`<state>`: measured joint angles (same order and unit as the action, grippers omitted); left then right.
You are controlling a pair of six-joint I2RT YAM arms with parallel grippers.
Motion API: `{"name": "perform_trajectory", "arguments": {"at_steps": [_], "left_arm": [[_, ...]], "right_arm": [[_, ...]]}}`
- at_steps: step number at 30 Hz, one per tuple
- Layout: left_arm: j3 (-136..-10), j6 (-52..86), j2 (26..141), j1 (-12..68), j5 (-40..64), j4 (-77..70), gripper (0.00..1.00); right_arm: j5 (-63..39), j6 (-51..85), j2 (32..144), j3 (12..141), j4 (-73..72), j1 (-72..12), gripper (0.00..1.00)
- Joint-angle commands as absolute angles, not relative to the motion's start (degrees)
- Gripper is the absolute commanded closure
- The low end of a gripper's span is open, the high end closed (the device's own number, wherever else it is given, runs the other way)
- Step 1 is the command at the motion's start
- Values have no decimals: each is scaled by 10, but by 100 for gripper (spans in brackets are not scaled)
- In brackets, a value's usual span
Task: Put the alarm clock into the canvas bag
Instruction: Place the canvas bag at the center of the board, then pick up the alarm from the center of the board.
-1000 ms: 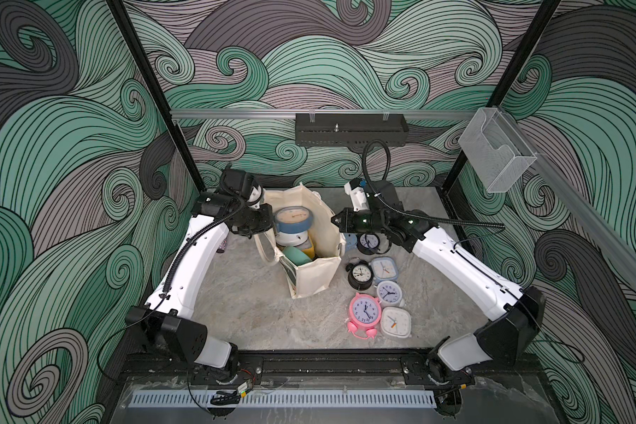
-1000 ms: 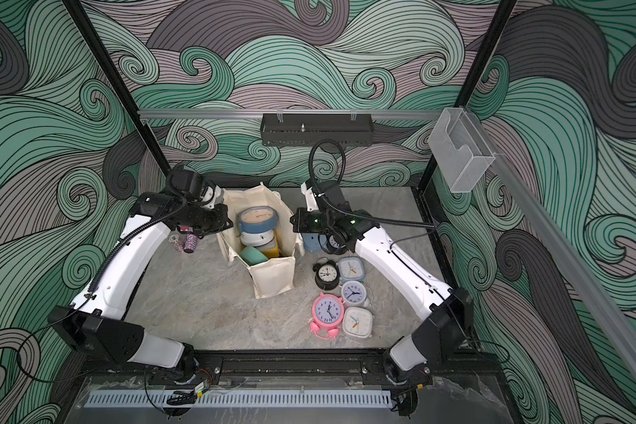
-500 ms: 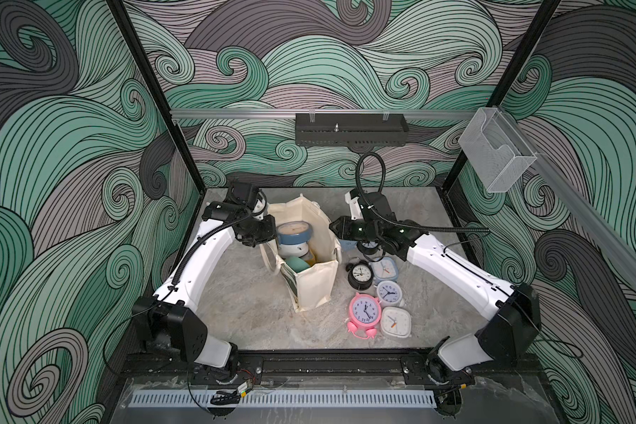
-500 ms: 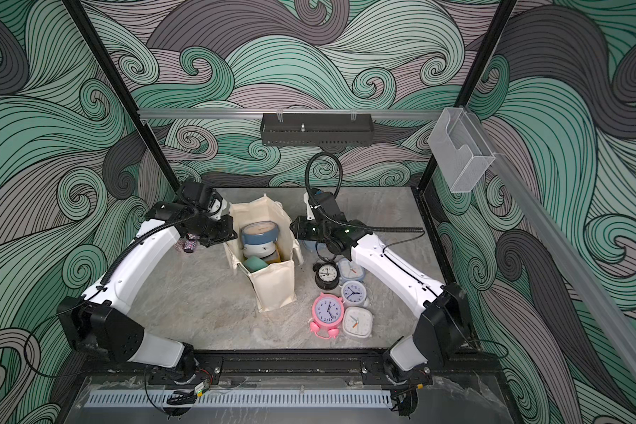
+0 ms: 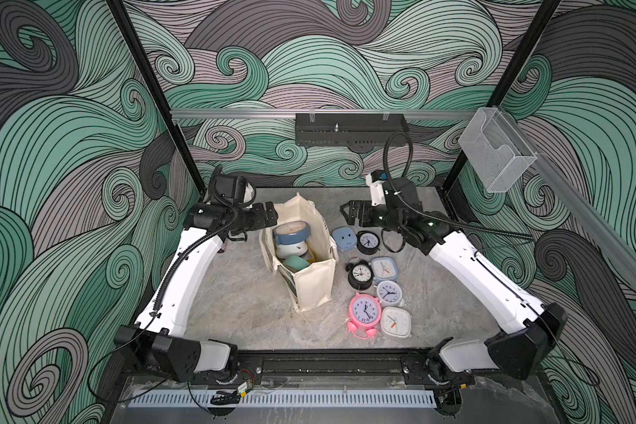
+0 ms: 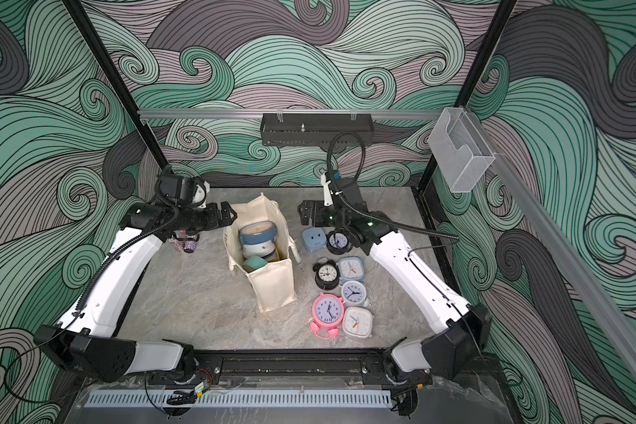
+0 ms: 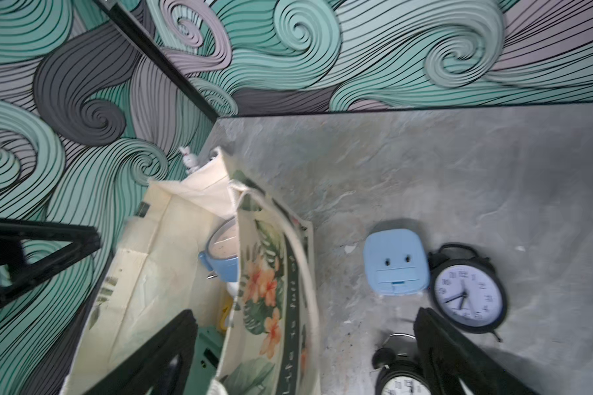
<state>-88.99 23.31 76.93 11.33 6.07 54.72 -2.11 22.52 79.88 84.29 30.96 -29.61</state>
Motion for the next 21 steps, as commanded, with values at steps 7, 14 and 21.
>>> {"name": "perform_trajectory", "arguments": {"at_steps": [7,14,21], "left_arm": [[-906,258,722,150,229,553,1],[-834,192,656,234,201,534,1],[-785,188,634,236,183,536,1]], "right_arm": [[-16,180,883,801,369,-153,0],[-5,109,1010,869,435,-157,0],[-38,73,1088,911,462,-176,0]]}}
